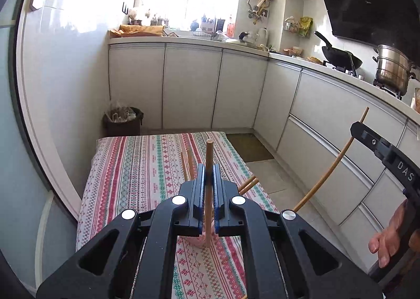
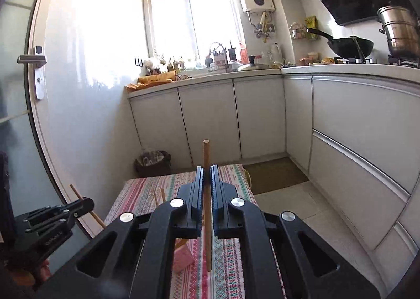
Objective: Organize utensils
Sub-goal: 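Lower both chopsticks into the pink cup and open both tools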
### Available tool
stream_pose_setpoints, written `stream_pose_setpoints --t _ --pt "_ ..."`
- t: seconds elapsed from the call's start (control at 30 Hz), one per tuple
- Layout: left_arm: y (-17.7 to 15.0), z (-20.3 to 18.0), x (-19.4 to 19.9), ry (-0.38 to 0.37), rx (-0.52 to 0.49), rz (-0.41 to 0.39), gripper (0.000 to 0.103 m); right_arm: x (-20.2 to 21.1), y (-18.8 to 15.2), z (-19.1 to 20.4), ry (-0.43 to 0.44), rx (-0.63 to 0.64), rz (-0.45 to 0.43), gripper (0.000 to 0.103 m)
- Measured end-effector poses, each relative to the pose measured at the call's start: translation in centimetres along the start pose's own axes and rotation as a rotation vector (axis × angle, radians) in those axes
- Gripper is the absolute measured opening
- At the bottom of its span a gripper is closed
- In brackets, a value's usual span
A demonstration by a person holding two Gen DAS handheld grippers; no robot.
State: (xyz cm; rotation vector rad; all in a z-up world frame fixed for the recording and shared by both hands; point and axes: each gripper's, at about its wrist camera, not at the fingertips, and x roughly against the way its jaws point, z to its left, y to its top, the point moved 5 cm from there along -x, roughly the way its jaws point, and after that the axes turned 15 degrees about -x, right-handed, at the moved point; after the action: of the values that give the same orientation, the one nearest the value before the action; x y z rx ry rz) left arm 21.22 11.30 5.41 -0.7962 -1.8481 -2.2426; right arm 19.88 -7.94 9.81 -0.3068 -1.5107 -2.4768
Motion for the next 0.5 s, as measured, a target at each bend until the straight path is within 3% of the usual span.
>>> stream_pose_setpoints --t 0.23,0.5 --pt "2.5 0.5 -2.8 0.006 -0.001 -0.021 0.004 -2.9 1.8 3.6 0.080 -0.027 -0.018 0.006" --pt "1.8 1.8 -7.3 0.005 0.005 0.021 0.004 -8.3 -0.9 4.7 0.093 -0.023 0.020 0.006"
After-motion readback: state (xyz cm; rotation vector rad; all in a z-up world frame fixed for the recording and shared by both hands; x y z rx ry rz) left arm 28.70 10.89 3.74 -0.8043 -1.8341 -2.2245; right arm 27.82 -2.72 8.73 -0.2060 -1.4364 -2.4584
